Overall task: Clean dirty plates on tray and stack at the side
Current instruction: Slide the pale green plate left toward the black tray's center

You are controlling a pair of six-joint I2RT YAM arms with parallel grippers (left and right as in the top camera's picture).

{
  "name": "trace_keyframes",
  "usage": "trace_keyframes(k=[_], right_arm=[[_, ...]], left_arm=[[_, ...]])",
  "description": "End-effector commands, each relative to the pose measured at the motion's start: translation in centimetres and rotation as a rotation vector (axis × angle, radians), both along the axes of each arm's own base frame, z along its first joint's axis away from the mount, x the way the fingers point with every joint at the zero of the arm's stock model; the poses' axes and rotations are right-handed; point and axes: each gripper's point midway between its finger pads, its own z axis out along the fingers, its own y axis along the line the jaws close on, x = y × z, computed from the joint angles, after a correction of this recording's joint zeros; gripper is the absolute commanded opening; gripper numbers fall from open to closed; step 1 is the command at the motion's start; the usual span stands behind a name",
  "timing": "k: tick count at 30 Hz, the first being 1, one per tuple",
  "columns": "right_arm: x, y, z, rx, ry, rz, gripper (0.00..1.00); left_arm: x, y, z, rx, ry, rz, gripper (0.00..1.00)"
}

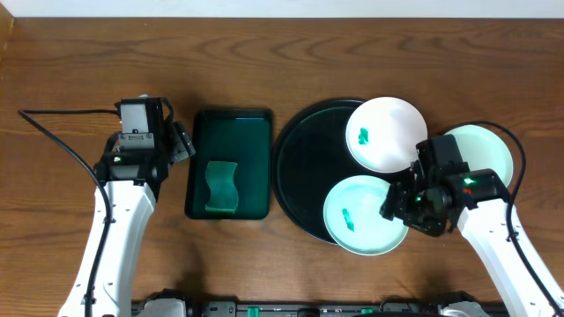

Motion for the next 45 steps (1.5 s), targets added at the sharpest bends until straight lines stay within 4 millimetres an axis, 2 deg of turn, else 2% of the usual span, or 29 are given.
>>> trace_keyframes(k=[1, 15, 20, 23, 30, 45], right_arm=[[0.2, -1.1, 0.2, -0.066, -0.021, 0.014, 0.68], [-1.0, -1.3, -0.4, -0.079, 0.025, 0.021, 0.67], [-1.9, -1.5, -1.5, -0.086, 0.057, 0.023, 0.67], [-2.5, -1.6, -2.8, -0.088, 0.068, 0.023, 0.67], [-1.9, -1.5, -4.2, -0.08, 0.029, 0.022, 0.68], [-0.8, -1.2, -4.2, -0.068, -0.019, 0.029, 0.7]], left_arm=[[0.2, 0.3, 0.6, 0.013, -0.015, 0.005, 0.83], [0.2, 0.3, 0.6, 0.013, -0.015, 0.005, 0.83], [0.2, 0.3, 0.6, 0.013, -0.015, 0.005, 0.83], [0.2, 0.3, 0.6, 0.013, -0.015, 0.005, 0.83], [0.2, 0.3, 0.6, 0.013, -0.015, 0.005, 0.83], [0.2, 0.3, 0.6, 0.013, -0.015, 0.005, 0.83]])
